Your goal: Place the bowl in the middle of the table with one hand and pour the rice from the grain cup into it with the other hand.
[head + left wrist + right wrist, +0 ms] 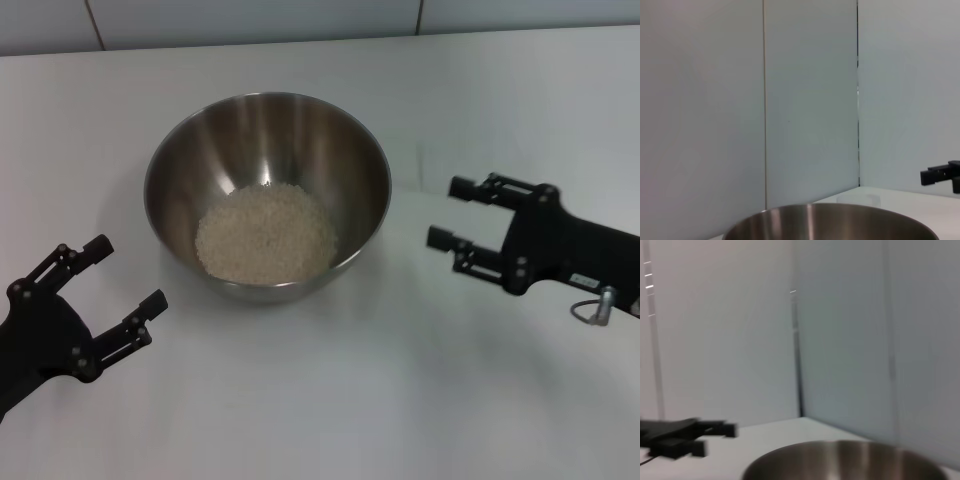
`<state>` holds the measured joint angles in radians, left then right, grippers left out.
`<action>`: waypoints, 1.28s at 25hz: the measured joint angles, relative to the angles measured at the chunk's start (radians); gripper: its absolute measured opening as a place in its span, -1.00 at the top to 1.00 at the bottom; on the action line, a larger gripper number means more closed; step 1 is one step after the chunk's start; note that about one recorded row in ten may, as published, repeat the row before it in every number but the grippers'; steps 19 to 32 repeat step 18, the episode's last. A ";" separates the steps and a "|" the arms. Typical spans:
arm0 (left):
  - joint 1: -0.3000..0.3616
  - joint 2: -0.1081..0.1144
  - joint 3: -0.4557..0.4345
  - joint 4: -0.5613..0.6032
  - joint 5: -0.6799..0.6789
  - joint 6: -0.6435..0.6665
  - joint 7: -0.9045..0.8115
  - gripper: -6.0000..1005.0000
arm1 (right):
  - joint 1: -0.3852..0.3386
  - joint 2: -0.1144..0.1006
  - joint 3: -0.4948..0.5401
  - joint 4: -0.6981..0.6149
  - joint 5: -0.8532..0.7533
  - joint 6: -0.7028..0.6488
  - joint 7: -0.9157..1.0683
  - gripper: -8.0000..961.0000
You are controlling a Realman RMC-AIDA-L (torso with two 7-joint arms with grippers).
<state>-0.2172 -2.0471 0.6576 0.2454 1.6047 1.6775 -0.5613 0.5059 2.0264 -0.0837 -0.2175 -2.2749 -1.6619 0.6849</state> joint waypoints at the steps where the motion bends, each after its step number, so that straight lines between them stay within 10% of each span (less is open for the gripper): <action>1: -0.003 0.001 0.001 0.000 0.000 0.000 -0.001 -0.69 | 0.006 0.000 -0.017 0.000 0.000 0.000 0.001 -0.32; 32: -0.030 0.013 0.039 0.000 0.003 0.005 -0.017 -0.69 | 0.033 0.010 -0.085 -0.012 0.000 0.038 0.033 -0.32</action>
